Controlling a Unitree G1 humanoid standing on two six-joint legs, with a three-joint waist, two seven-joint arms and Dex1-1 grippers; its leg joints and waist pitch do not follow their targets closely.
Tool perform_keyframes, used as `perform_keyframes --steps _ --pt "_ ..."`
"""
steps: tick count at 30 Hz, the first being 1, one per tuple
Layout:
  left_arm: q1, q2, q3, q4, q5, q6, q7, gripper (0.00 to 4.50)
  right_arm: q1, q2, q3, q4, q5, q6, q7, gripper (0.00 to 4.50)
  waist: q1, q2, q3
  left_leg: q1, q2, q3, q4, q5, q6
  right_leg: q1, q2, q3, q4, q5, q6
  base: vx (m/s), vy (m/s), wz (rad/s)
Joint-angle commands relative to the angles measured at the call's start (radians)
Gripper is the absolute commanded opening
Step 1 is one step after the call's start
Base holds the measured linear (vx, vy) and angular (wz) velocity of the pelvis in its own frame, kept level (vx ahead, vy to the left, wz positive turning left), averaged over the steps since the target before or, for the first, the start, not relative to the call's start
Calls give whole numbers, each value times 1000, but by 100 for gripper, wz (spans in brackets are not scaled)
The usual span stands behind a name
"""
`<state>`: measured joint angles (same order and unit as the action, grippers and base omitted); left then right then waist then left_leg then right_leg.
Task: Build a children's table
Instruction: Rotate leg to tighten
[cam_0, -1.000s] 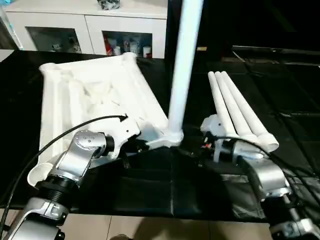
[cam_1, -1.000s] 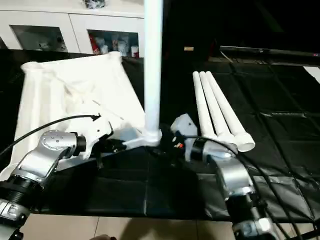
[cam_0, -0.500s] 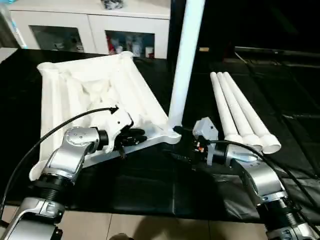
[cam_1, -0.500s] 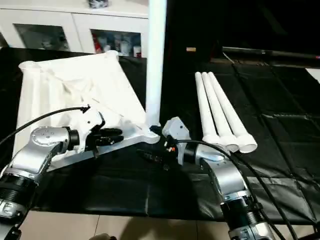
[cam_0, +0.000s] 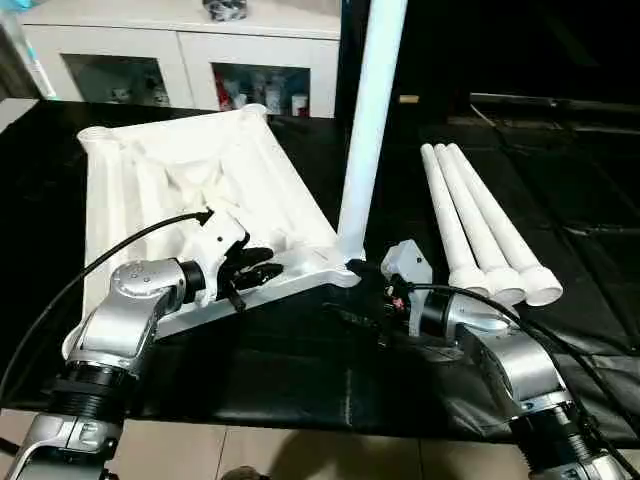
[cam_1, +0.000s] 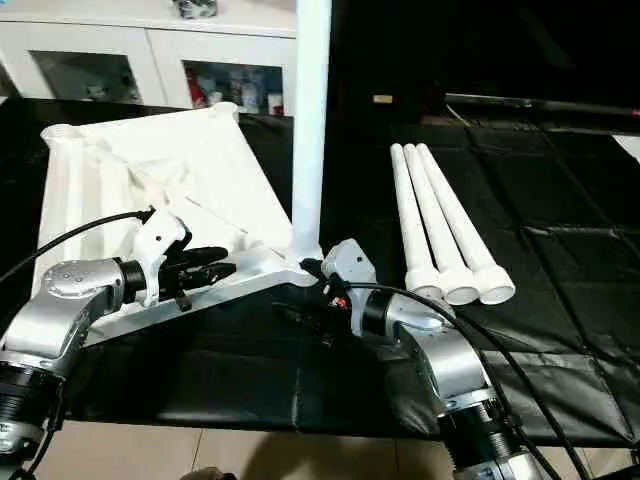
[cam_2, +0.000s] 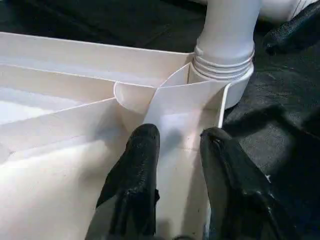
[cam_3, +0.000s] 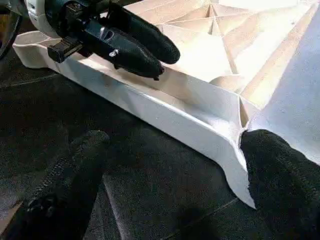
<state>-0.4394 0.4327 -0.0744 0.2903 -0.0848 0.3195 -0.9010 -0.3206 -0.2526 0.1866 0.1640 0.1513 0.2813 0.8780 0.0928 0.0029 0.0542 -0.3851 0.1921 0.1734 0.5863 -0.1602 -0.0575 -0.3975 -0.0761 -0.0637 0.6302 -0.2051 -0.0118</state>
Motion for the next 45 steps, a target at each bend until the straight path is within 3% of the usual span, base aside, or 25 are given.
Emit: perform_keyframes --steps 1,9,45 --pt "-5 4 7 -14 -6 4 5 155 -7 -2 1 -15 2 8 -7 450 3 17 -66 22 36 -16 -72 -276 -17 46 -62 47 -78 -119 -204 0 0 0" --pt "-5 4 7 -14 -6 4 5 155 -7 -2 1 -15 2 8 -7 450 3 18 -68 21 36 -15 -70 -258 -12 48 -63 46 -75 -82 -213 0 0 0" --pt "-5 4 7 -14 -6 4 5 155 -7 -2 1 -15 2 8 -7 450 3 18 -68 22 35 -15 -69 -261 -12 48 -63 46 -75 -89 -211 0 0 0"
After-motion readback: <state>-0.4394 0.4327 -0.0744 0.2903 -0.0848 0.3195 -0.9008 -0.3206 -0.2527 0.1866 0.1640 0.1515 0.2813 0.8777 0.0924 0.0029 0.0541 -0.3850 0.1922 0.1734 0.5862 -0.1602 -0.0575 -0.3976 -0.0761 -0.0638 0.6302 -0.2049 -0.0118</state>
